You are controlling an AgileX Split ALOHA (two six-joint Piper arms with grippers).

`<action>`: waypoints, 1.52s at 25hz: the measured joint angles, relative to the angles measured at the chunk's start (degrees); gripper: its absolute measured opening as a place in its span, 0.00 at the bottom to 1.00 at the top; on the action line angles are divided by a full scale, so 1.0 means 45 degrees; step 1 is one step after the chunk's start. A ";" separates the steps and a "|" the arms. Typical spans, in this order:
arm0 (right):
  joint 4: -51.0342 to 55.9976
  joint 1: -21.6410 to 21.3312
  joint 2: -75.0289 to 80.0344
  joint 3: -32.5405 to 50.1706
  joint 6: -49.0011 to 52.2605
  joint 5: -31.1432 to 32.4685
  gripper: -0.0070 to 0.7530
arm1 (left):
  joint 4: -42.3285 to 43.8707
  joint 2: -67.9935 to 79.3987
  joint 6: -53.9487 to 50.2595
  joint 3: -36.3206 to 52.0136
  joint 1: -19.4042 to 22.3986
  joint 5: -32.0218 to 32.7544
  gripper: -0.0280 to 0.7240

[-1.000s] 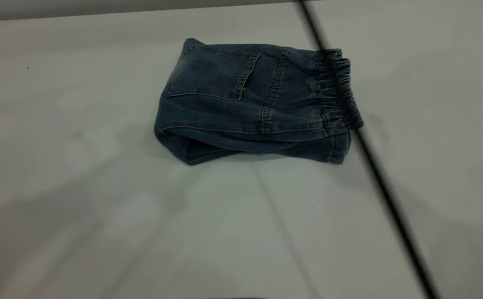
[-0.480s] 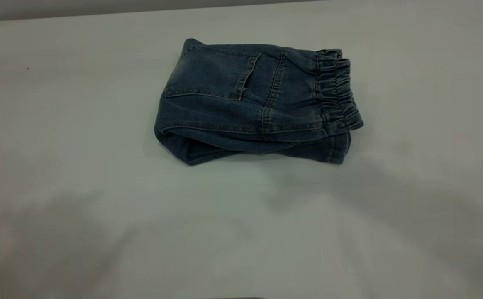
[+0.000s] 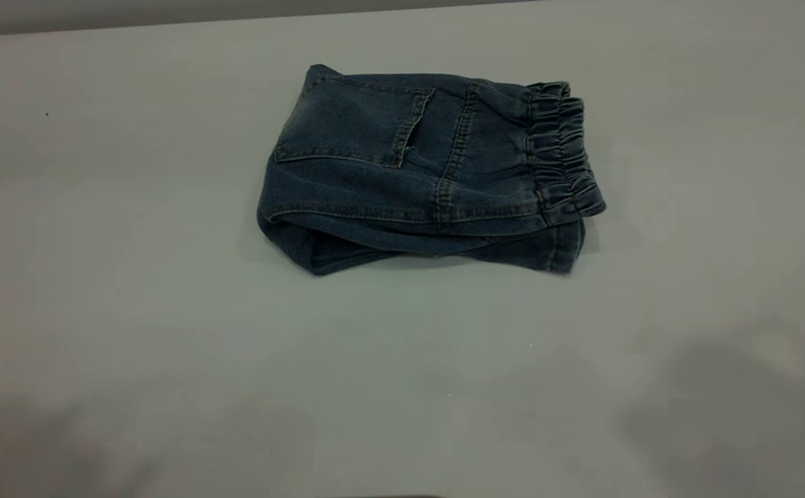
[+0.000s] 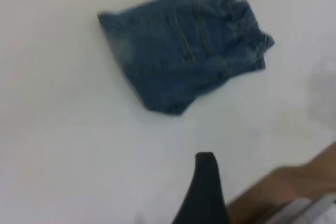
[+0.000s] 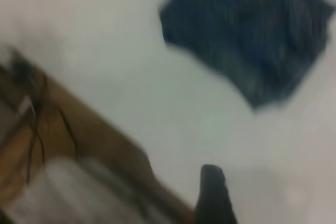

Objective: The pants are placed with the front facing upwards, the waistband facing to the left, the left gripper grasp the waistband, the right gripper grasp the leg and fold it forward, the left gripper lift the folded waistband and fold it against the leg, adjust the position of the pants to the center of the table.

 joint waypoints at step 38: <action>-0.1230 0.0000 -1.1210 1.0583 -0.0006 -0.1786 0.60 | 0.1148 -0.4564 0.0362 0.9448 0.0000 -0.0714 0.77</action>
